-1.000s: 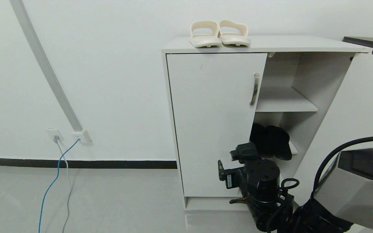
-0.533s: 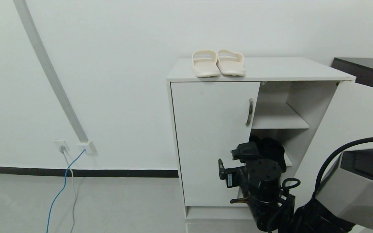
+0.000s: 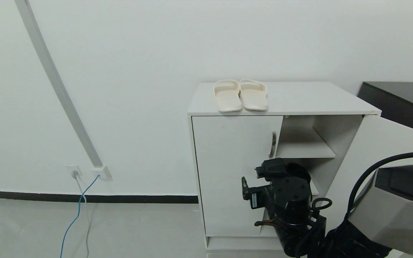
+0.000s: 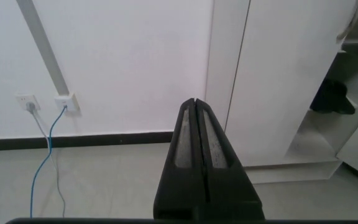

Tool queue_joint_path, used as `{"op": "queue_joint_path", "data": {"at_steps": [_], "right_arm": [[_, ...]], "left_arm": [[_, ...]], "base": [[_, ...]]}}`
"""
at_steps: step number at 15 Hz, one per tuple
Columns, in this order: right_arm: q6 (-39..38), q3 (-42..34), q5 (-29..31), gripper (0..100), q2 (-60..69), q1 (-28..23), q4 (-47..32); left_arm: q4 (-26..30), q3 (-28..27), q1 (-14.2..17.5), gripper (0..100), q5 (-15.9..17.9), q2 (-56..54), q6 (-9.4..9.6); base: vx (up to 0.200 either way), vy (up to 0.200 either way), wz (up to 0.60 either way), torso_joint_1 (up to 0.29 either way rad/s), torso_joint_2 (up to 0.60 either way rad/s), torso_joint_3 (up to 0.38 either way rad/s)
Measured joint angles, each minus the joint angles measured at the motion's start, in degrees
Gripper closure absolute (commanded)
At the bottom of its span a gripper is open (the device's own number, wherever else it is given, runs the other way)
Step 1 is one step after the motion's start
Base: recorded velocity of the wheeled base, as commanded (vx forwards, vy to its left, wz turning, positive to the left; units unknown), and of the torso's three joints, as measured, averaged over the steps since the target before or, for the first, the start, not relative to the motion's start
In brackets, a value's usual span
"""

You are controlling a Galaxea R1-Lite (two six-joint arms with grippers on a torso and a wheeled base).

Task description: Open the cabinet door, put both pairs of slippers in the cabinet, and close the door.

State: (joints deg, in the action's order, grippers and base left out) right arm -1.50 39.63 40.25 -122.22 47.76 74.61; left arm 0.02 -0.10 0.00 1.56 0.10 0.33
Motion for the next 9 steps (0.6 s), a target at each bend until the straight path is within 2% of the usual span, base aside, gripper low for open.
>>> {"op": "queue_joint_path", "data": {"at_steps": [9], "right_arm": [[0.0, 0.0, 0.0, 0, -0.4, 0.0, 0.0]], "left_arm": [[0.0, 0.0, 0.0, 100, 0.0, 0.0, 0.0]], "base": [[0.0, 0.0, 0.0, 0.212, -0.53, -0.317]]}}
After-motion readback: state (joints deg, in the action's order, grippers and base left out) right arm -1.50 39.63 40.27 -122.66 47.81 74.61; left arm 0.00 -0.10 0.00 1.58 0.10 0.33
